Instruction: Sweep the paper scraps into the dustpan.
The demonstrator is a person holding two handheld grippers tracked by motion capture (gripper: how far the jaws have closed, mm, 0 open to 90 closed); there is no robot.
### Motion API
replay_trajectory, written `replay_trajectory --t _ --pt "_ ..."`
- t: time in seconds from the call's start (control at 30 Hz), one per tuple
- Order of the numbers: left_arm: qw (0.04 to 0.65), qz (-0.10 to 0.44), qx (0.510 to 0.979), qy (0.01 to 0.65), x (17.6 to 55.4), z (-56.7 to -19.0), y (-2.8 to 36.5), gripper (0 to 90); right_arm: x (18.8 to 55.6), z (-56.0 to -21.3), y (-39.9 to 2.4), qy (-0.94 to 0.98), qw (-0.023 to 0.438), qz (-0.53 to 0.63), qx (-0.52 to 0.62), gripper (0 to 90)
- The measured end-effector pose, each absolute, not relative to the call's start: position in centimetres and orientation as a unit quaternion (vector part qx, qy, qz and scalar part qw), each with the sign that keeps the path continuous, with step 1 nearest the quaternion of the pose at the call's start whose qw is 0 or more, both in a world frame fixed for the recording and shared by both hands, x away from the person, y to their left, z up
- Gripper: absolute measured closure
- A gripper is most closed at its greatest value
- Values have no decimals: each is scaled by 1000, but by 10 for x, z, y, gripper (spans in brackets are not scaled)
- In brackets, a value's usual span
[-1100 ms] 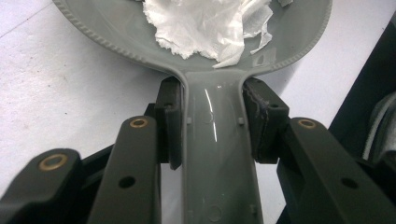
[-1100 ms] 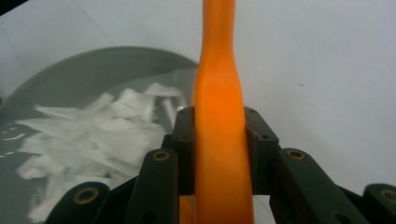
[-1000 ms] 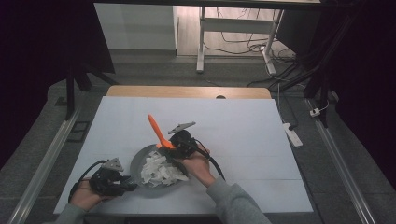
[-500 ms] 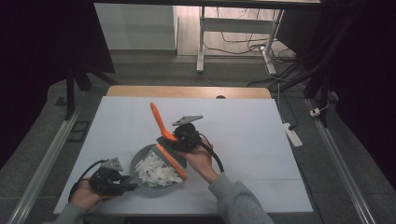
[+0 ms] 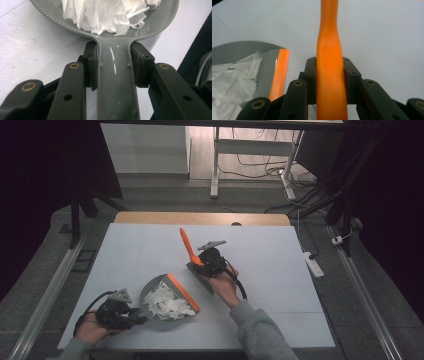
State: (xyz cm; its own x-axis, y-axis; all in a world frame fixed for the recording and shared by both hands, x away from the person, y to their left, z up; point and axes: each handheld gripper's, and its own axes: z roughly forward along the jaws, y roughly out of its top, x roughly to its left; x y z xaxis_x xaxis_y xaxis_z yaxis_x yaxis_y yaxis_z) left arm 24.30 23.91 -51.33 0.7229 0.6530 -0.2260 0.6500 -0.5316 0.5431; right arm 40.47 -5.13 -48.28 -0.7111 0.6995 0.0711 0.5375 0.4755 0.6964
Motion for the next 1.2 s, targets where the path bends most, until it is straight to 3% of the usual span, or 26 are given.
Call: replay_trajectory --t 0.43,0.7,1.2 --pt "307 2 876 371 244 -514 239 619 385 -489 -12 877 90 358 308 705" --pt "309 1 875 373 244 -514 239 619 368 -483 -1 874 31 387 291 705" --pt "311 2 874 375 245 -516 241 619 371 -463 -24 854 59 415 307 704"
